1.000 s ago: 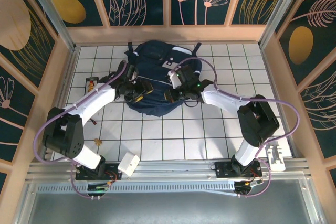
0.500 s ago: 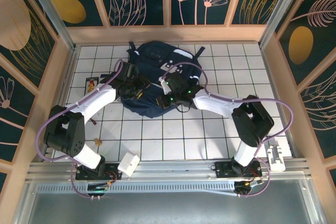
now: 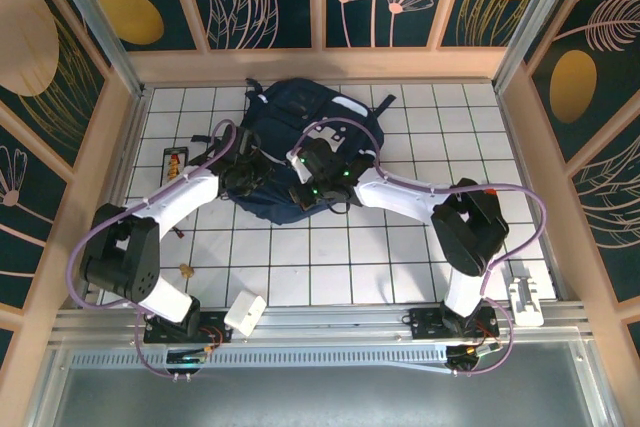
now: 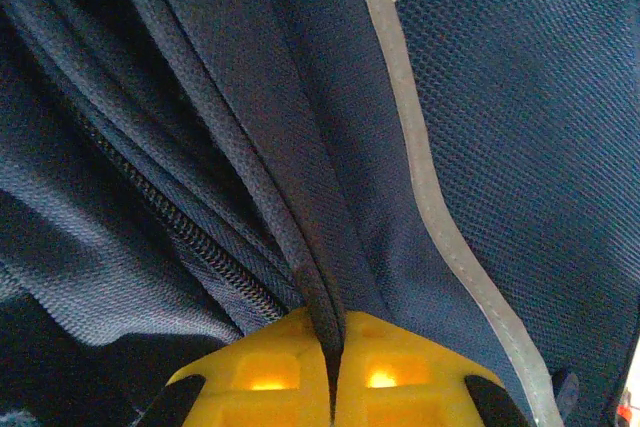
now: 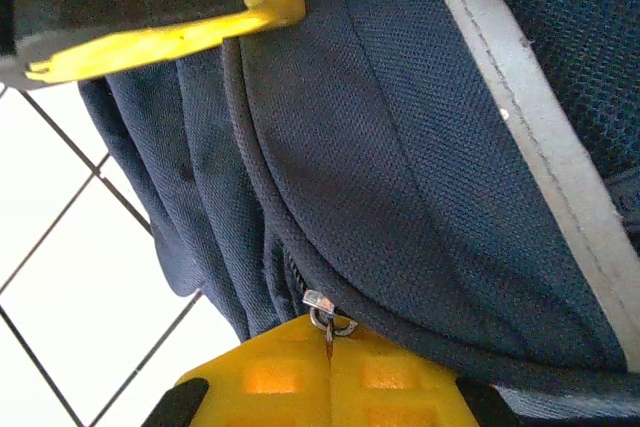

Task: Pack the student bag
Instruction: Zip the student bag at the top-center of the table.

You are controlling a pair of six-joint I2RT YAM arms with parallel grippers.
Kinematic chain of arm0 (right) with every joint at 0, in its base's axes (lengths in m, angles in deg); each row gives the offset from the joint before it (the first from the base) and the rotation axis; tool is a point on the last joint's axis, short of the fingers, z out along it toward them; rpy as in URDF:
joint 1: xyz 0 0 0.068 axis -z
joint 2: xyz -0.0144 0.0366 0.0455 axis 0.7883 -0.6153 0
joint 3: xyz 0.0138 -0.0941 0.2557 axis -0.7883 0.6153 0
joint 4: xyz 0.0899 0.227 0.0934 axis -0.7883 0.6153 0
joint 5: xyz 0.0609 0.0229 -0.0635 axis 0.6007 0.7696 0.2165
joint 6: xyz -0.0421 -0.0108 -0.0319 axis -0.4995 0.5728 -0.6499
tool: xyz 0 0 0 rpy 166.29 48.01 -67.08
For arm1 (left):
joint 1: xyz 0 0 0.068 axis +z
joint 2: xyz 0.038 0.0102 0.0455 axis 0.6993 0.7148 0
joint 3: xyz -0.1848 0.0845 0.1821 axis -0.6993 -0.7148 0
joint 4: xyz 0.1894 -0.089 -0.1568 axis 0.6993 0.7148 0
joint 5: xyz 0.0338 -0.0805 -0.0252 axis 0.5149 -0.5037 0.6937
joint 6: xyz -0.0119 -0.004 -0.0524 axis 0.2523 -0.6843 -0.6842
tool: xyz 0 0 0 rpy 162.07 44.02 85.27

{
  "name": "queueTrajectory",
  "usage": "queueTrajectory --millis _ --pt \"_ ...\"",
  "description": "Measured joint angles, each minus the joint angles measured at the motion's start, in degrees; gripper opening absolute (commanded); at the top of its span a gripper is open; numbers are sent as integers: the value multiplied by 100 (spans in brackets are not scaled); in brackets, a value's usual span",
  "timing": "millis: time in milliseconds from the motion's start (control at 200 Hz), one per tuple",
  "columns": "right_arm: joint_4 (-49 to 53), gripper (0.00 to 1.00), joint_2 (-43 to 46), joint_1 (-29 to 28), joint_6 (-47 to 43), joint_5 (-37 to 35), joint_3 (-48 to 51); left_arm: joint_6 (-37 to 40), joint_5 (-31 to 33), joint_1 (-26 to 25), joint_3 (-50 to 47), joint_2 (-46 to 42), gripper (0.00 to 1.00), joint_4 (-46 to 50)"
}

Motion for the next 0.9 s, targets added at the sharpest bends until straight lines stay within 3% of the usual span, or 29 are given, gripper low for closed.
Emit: queueTrajectory --millis 200,450,495,570,641,676,711,731,751,761,781,876,891,901 --pt "466 1 -63 483 -625 -94 -2 407 2 258 -695 -92 0 -555" --pt "448 3 -201 883 -1123 358 -15 728 -168 284 -1054 -295 0 -1027" --pt "439 8 -254 975 -1126 446 -57 802 -214 284 -1051 -304 0 -1075" --pt "424 25 -374 1104 -1121 474 -146 916 -273 284 -1047 -304 0 -1143" --pt "420 33 -444 1250 -1123 459 -201 1014 -304 315 -1032 -304 0 -1123" --pt "426 37 -444 1305 -1099 461 -203 1078 -345 332 -988 -304 16 -1062" --pt "411 40 -426 1360 -1073 404 -205 1178 -409 352 -911 -306 40 -964" --pt "415 51 -398 1399 -1027 361 -208 1279 -466 376 -848 -313 47 -863" --pt "428 55 -374 1460 -1036 356 -208 1314 -511 404 -798 -319 57 -785" --pt "433 57 -348 1488 -997 350 -205 1377 -555 422 -763 -334 69 -732" --pt "426 70 -308 1539 -986 350 -195 1427 -632 446 -704 -350 95 -643" --pt "308 75 284 1766 -859 321 87 1825 -752 505 -199 -516 99 -184" --pt "275 94 450 1790 -848 321 177 1880 -754 505 -90 -553 99 -133" --pt "258 98 568 1803 -785 293 232 1941 -732 507 7 -586 99 -96"
